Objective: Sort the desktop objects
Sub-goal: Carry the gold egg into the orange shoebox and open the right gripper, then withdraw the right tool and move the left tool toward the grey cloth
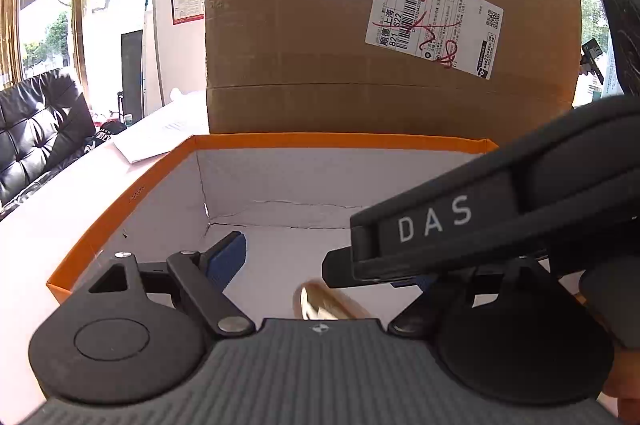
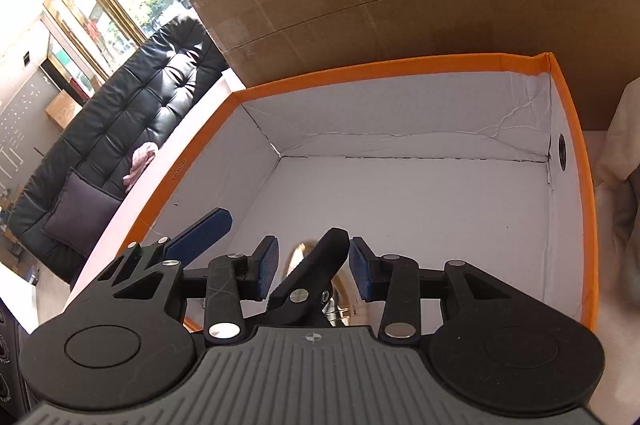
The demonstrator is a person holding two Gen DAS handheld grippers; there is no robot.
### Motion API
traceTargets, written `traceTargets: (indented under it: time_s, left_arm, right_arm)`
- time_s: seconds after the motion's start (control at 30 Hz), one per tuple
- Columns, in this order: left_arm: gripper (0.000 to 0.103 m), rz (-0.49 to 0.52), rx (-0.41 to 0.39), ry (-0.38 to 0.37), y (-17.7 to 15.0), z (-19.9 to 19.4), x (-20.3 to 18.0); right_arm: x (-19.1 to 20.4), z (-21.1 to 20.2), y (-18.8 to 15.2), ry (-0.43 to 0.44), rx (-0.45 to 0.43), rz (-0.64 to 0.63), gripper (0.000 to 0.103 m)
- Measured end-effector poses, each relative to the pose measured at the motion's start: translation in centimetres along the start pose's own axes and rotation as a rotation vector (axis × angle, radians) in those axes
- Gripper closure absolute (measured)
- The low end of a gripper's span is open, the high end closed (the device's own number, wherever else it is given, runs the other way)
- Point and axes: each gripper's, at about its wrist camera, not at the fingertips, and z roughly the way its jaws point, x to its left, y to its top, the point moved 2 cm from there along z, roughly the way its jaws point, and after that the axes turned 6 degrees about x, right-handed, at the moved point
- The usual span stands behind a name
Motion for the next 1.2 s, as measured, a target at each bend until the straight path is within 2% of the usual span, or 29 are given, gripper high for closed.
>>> traceTargets:
  time_s: [0.03, 0.1, 0.23, 0.4, 0.57, 0.67, 0.77, 0.83, 0.9, 0.97, 1.1, 1.2]
  left_arm:
    - [0.018, 0.0, -0.003, 0.002, 0.0, 0.0, 0.0]
    - [0.017, -0.001, -0.014, 0.005, -0.1, 0.0, 0.1]
    - [0.017, -0.002, -0.031, 0.012, -0.2, -0.1, 0.1]
    - [0.017, -0.009, -0.048, 0.012, -0.3, -0.2, 0.4]
    - [0.017, -0.06, -0.071, -0.005, -0.2, -0.7, 1.0]
    - [0.014, -0.113, -0.092, -0.034, 0.0, -1.2, 1.6]
    - [0.0, -0.163, -0.149, -0.048, -0.1, -2.4, 2.2]
    - [0.0, -0.155, -0.222, -0.013, -0.2, -3.3, 2.1]
    - [0.0, -0.12, -0.284, 0.014, -0.4, -4.2, 1.7]
    - [0.0, -0.101, -0.301, -0.004, -0.5, -4.8, 1.3]
    - [0.0, -0.113, -0.292, -0.051, -0.6, -5.4, 0.9]
    - [0.0, -0.112, -0.294, -0.066, -0.2, -5.9, 0.3]
  right_arm:
    - [0.0, 0.0, 0.0, -0.003, -0.002, 0.001, 0.051]
    - [0.0, -0.1, 0.0, -0.01, -0.007, 0.001, 0.03]
    - [0.0, -0.1, -0.2, -0.019, -0.018, 0.002, 0.02]
    - [0.2, -0.3, -0.4, -0.033, -0.056, -0.002, 0.003]
    - [0.8, -0.8, -0.2, -0.018, -0.116, -0.015, 0.0]
    - [1.0, -1.7, -0.3, 0.003, -0.193, 0.001, 0.0]
    - [0.9, -2.9, -0.5, -0.006, -0.283, 0.005, 0.0]
    - [0.4, -4.0, -0.7, -0.059, -0.36, 0.016, 0.0]
    - [-0.6, -5.4, -0.9, -0.093, -0.428, 0.068, 0.0]
    - [-2.3, -6.8, -1.0, -0.072, -0.454, 0.148, 0.0]
    - [-6.3, -10.0, -1.7, 0.014, -0.458, 0.292, 0.0]
    - [-8.4, -13.0, -2.8, 0.016, -0.514, 0.329, 0.0]
